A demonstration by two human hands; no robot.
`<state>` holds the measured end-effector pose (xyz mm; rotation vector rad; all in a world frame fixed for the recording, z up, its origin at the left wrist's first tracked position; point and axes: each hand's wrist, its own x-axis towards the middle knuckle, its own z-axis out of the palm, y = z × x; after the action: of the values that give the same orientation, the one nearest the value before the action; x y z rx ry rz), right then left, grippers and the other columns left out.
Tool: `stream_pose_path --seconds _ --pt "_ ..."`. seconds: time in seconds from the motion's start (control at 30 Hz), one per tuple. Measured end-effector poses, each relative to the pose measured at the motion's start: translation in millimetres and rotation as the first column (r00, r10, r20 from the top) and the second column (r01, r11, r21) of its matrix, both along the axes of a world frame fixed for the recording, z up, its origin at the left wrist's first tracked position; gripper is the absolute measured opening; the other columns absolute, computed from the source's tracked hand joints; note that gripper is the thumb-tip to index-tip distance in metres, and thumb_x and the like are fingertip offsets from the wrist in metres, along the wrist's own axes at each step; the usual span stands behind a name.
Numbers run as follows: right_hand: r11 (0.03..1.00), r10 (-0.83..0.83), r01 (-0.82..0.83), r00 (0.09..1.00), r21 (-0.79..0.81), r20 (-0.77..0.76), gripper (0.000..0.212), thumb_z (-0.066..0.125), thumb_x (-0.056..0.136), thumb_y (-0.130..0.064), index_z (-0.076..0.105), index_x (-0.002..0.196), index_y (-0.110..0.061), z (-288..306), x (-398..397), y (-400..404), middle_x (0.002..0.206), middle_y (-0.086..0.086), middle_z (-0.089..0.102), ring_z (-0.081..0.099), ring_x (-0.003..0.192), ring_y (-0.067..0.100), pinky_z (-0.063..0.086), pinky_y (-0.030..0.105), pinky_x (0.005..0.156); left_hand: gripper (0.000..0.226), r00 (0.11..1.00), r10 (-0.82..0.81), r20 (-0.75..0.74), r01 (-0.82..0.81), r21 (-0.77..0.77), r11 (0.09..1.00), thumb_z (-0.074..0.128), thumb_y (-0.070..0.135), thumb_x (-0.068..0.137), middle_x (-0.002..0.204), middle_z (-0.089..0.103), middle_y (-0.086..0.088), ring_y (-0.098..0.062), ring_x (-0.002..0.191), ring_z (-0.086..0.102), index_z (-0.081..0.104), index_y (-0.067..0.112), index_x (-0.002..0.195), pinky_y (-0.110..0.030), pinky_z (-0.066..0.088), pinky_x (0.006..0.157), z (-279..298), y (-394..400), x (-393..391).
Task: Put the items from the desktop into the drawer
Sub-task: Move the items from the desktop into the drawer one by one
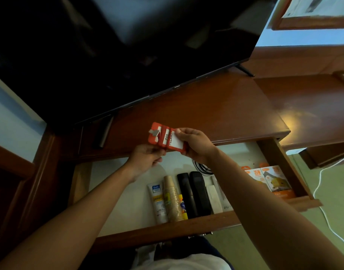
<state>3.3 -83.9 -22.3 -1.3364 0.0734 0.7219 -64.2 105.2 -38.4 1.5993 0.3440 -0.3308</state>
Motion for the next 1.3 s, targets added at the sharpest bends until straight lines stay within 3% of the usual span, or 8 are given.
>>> stream_pose_path --seconds 0.17,0.3,0.53,0.67,0.87,1.0,1.13,1.3 --pt "0.964 0.265 -0.264 0.963 -0.018 0.053 0.023 0.054 0.100 -0.024 0.065 0.117 -0.012 1.3 0.2 -9.6 0.105 0.010 0.066 0.065 0.091 0.022 0.054 0.037 0.080 0.015 0.985 -0.162 -0.060 0.158 -0.070 0.985 0.058 0.003 0.097 0.094 0.070 -0.010 -0.019 0.083 0.065 0.068 0.010 0.106 -0.033 0.054 0.076 13.8 13.1 7.0" --pt "0.946 0.323 -0.321 0.940 -0.034 0.112 0.019 0.053 0.100 -0.017 0.065 0.113 -0.011 4.0 -0.8 -14.2 0.104 0.010 0.067 0.065 0.092 0.024 0.057 0.039 0.081 0.024 0.960 -0.240 -0.141 0.214 -0.176 0.961 0.056 0.003 0.096 0.109 0.070 -0.020 -0.030 0.098 0.071 0.064 0.000 0.119 -0.038 0.061 0.081 25.3 25.5 20.4" --pt "0.833 0.500 -0.318 0.783 -0.452 0.371 0.011 0.064 0.094 -0.012 0.068 0.104 -0.008 18.2 -1.4 -11.4 0.093 0.003 0.071 0.071 0.081 0.011 0.056 0.022 0.067 0.024 0.895 -0.356 -0.268 0.302 -0.223 0.927 0.053 0.003 0.096 0.096 0.070 -0.015 -0.022 0.084 0.071 0.063 0.001 0.118 -0.035 0.060 0.073 31.8 29.3 24.5" --pt "0.716 0.601 -0.251 0.697 -0.652 0.391 0.008 0.069 0.092 -0.016 0.069 0.099 -0.013 14.3 -1.3 -8.5 0.087 -0.005 0.069 0.068 0.073 -0.001 0.053 0.017 0.062 0.040 0.864 -0.405 -0.299 0.325 -0.284 0.902 0.053 0.030 0.099 0.113 0.070 -0.021 -0.032 0.106 0.068 0.062 0.000 0.124 -0.042 0.055 0.089 28.2 33.1 25.1" --pt "0.769 0.498 -0.273 0.823 -0.578 0.274 0.017 0.069 0.091 -0.016 0.064 0.106 -0.011 3.6 -1.8 -4.1 0.101 0.007 0.070 0.072 0.084 0.017 0.058 0.025 0.065 0.027 0.924 -0.355 -0.144 0.377 0.189 0.906 0.073 0.007 0.087 0.105 0.073 -0.012 -0.024 0.093 0.074 0.062 0.011 0.111 -0.035 0.060 0.078 23.5 22.6 30.6" --pt "0.770 0.501 -0.377 0.857 -0.515 0.121 0.031 0.072 0.090 -0.021 0.063 0.115 -0.007 -3.6 -5.5 -2.8 0.103 0.014 0.071 0.070 0.082 0.022 0.059 0.031 0.069 0.023 0.955 -0.297 -0.025 0.292 0.276 0.916 0.072 0.003 0.088 0.094 0.071 -0.007 -0.020 0.087 0.070 0.057 0.012 0.104 -0.030 0.057 0.070 21.1 15.6 31.6" --pt "0.846 0.412 -0.317 0.899 -0.428 0.149 0.030 0.076 0.086 -0.013 0.064 0.114 -0.007 -12.9 -13.8 -1.2 0.101 0.017 0.073 0.071 0.083 0.023 0.059 0.042 0.080 0.022 0.969 -0.248 0.026 0.224 0.340 0.913 0.070 0.005 0.090 0.099 0.070 -0.008 -0.021 0.092 0.070 0.053 0.016 0.100 -0.033 0.058 0.072 17.4 9.4 35.1" --pt "0.899 0.302 -0.226 0.940 -0.375 0.159 0.027 0.076 0.084 -0.009 0.063 0.107 -0.004 -18.8 -18.1 1.6 0.097 0.020 0.072 0.070 0.078 0.024 0.059 0.038 0.076 0.023 0.975 -0.220 0.036 0.192 0.366 0.911 0.067 0.008 0.093 0.108 0.067 -0.006 -0.019 0.094 0.067 0.052 0.018 0.106 -0.028 0.053 0.068 6.1 5.9 37.5"
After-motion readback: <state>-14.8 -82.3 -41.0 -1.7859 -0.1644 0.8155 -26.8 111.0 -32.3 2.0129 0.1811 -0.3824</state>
